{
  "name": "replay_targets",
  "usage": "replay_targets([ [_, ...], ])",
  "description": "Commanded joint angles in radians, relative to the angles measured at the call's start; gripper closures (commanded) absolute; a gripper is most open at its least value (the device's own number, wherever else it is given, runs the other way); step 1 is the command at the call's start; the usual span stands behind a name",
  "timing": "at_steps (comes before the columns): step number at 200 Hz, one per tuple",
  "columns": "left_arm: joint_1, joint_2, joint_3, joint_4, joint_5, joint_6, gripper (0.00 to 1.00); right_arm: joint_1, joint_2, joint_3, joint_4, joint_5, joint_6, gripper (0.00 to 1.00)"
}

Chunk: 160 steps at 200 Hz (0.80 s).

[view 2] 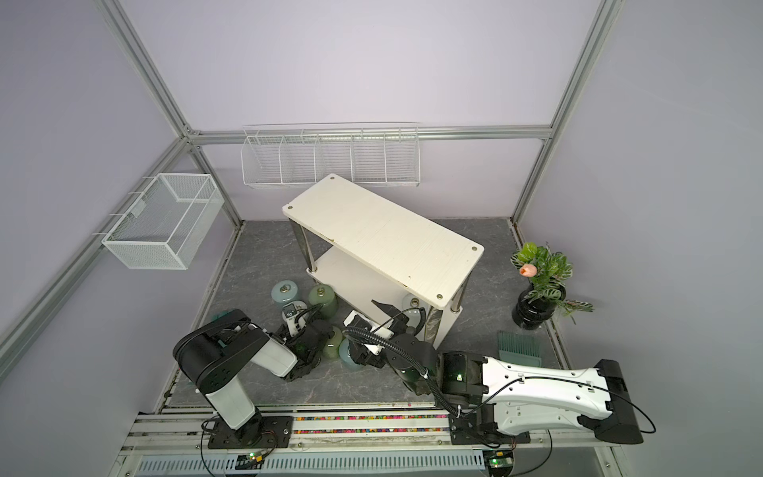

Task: Remove the tea canisters from the shelf
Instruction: Place the tea canister at the center of the board.

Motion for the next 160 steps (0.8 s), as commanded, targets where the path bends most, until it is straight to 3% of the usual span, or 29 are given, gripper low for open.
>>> replay_targets([
  [1, -0.048, -0.037, 0.025, -0.132, -0.032, -0.044, 0.0, -0.008, -0.021, -0.02, 0.013, -0.009, 0.016, 0.11],
  [26, -0.102, -0.107, 0.081, -0.28, -0.101, -0.051, 0.0, -0.008, -0.018, -0.016, 0.007, -0.011, 0.017, 0.11],
  [90, -0.117, -0.34, 0.099, -0.528, -0.174, -0.113, 0.0, -0.006, -0.032, -0.019, 0.01, -0.024, 0.02, 0.11],
  [125, -0.223, -0.408, 0.21, -0.827, -0.324, -0.185, 0.02, -0.006, -0.025, -0.013, 0.017, -0.032, 0.017, 0.11],
  [160, -0.28, -0.493, 0.277, -1.011, -0.361, -0.227, 0.04, -0.006, -0.018, -0.005, 0.021, -0.012, 0.014, 0.11],
])
